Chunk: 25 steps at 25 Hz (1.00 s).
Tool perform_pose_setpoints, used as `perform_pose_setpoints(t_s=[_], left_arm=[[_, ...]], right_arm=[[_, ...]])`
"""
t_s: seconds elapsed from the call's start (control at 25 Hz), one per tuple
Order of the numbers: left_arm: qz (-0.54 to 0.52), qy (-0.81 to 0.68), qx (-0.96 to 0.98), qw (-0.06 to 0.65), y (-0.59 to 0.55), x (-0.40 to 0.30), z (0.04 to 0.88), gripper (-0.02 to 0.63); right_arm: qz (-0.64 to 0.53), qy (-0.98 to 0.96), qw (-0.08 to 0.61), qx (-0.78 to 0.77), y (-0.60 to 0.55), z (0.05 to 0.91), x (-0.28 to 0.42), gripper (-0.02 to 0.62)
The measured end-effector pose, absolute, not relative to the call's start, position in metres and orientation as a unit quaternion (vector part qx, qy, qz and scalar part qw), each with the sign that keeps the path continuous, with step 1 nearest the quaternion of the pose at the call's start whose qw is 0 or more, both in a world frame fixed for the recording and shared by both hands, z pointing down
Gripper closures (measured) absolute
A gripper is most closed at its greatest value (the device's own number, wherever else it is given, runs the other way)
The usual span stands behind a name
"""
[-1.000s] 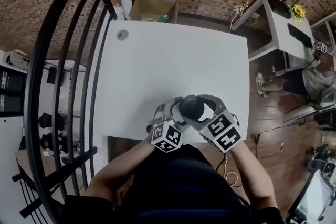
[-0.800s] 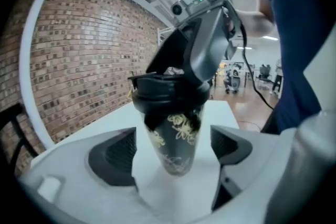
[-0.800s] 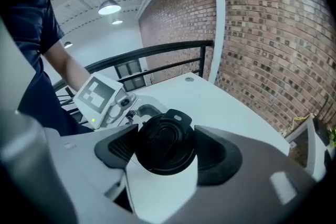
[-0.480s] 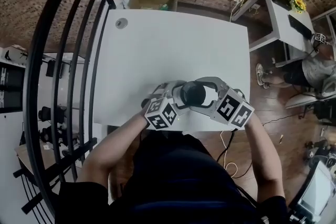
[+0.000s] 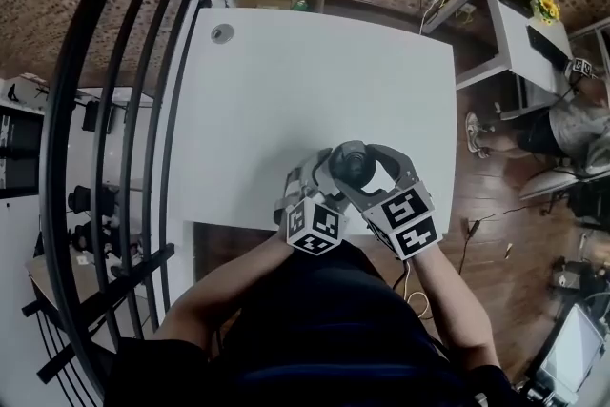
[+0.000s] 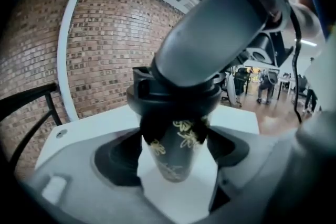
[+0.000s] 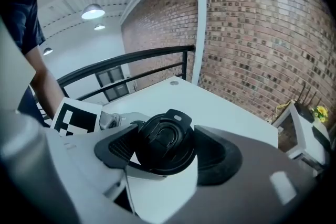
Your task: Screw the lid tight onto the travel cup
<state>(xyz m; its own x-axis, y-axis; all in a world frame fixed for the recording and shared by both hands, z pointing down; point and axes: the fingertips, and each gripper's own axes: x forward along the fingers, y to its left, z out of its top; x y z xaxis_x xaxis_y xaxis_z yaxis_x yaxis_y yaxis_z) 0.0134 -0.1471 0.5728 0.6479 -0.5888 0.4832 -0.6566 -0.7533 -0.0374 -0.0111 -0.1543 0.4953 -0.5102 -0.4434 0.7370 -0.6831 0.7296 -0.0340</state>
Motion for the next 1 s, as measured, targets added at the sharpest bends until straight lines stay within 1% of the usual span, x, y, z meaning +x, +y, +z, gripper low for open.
perform_pose_setpoints(t_s=[0.32, 0.52, 0.72, 0.8, 0.92, 1.0], left_arm=[[0.235, -0.326, 0.913, 0.064, -0.144, 0.011, 0.575, 0.219], [0.243, -0.299, 0.922, 0.039, -0.134, 0.001, 0.569, 0.219], [0.242, -0.321, 0.913, 0.064, -0.123, -0.037, 0.564, 0.219], [0.231, -0.342, 0.906, 0.09, -0.12, -0.055, 0.561, 0.219], [0.209, -0.374, 0.895, 0.125, -0.12, -0.081, 0.553, 0.219], [0.191, -0.386, 0.891, 0.143, -0.12, -0.094, 0.544, 0.224]], right_arm=[[0.163, -0.854, 0.354, 0.344, -0.153, 0.498, -0.012, 0.256], [0.15, -0.865, 0.339, 0.339, -0.155, 0.497, -0.013, 0.252], [0.143, -0.873, 0.329, 0.329, -0.155, 0.49, -0.018, 0.222], [0.139, -0.88, 0.299, 0.342, -0.157, 0.476, -0.015, 0.219], [0.152, -0.879, 0.22, 0.394, -0.164, 0.45, 0.012, 0.224], [0.183, -0.865, 0.166, 0.436, -0.168, 0.441, 0.041, 0.253]])
